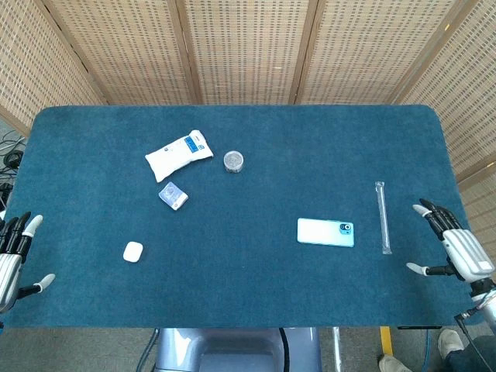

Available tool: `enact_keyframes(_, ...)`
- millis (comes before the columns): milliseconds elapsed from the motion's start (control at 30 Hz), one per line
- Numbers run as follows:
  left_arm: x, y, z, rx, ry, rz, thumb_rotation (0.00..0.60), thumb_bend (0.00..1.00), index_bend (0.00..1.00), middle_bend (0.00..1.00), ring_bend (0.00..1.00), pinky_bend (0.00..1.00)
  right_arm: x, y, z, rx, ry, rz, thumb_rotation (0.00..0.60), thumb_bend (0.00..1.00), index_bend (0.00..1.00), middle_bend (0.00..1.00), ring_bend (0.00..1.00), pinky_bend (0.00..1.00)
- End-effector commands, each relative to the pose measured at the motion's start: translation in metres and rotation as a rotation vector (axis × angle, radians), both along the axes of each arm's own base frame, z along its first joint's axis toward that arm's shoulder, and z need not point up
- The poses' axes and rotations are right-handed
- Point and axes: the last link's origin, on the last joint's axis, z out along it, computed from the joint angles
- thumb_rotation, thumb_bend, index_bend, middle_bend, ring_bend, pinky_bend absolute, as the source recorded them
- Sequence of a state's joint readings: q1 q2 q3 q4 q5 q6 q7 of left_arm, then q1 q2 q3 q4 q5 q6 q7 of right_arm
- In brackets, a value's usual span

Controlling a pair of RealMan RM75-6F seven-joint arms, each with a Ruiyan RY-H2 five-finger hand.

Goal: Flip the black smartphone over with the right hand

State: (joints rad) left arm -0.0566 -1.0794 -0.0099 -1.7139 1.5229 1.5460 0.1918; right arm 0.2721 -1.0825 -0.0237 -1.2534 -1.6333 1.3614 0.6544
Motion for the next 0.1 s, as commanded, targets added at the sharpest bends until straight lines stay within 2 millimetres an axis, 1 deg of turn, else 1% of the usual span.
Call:
enact_keyframes(33, 0.0008, -0.0036, 0.0013, 0.007, -0.007, -0.012, 0.600, 0.00, 0.00, 0.00, 0.00, 0.00, 0.0122, 0.0494, 0.0104, -0.191, 0.155, 0.035, 0.600, 0.05, 0.00, 0.00, 0.00, 0.00)
enact_keyframes(100, 0.0015, -0.0057, 0.0023, 0.010, -0.010, -0.020, 0.600, 0.00, 0.00, 0.00, 0.00, 0.00, 0.0177, 0.0579, 0.0092, -0.217, 0.156, 0.039, 0.600, 0.05, 0.00, 0.00, 0.00, 0.00)
